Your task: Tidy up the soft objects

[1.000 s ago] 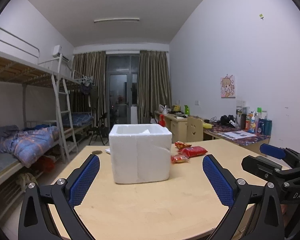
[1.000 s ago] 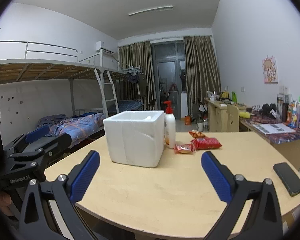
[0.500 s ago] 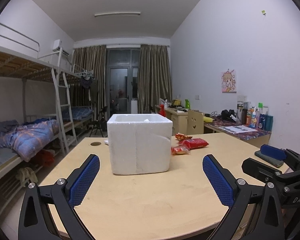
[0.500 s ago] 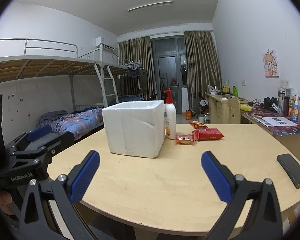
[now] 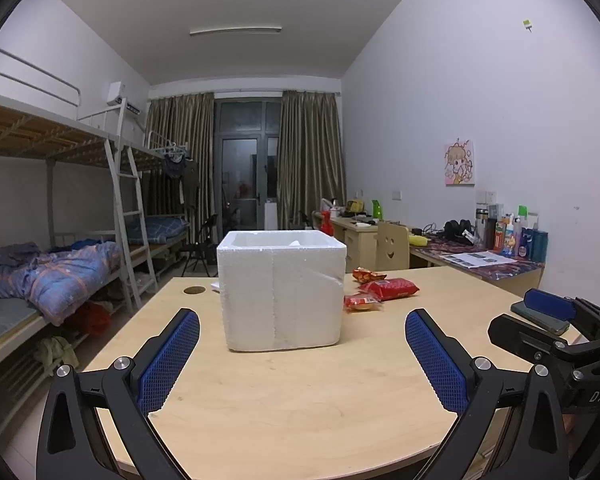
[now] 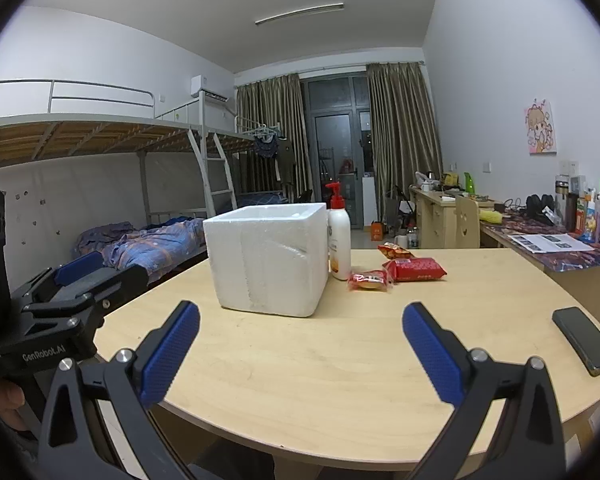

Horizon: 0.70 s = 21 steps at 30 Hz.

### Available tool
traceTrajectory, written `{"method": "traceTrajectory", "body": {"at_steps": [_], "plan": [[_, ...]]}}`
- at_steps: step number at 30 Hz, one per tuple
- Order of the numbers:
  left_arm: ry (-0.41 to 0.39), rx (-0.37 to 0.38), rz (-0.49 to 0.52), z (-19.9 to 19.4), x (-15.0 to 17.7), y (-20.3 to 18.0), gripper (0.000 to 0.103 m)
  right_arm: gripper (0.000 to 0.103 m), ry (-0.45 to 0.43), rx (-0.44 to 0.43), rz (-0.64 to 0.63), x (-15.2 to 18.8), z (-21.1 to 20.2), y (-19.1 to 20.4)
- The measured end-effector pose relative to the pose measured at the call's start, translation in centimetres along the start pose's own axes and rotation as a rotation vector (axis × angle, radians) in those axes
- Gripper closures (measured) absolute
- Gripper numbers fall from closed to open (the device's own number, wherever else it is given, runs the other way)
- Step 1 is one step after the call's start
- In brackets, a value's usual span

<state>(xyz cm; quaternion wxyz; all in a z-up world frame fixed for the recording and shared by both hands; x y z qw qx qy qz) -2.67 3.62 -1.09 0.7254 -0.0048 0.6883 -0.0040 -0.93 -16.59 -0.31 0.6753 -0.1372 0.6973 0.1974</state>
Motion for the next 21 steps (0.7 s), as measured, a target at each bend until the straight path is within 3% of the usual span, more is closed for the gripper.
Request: {"method": "traceTrajectory", "body": {"at_steps": [21], "plan": [[-0.007, -0.022, 0.000, -0.09, 0.08, 0.53, 0.000, 0.000, 0.013, -0.018, -0.005, 0.06, 0.48, 0.51]]}}
Point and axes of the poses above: each gripper's, at about its wrist camera, not at the fingertips, and z roughly the way its jaws point, y to its left, x to its underside, the point moved 2 cm from there along z, roughly the way its jaws point, and after that the axes turned 12 degrees about -y, right-handed, at the moved point
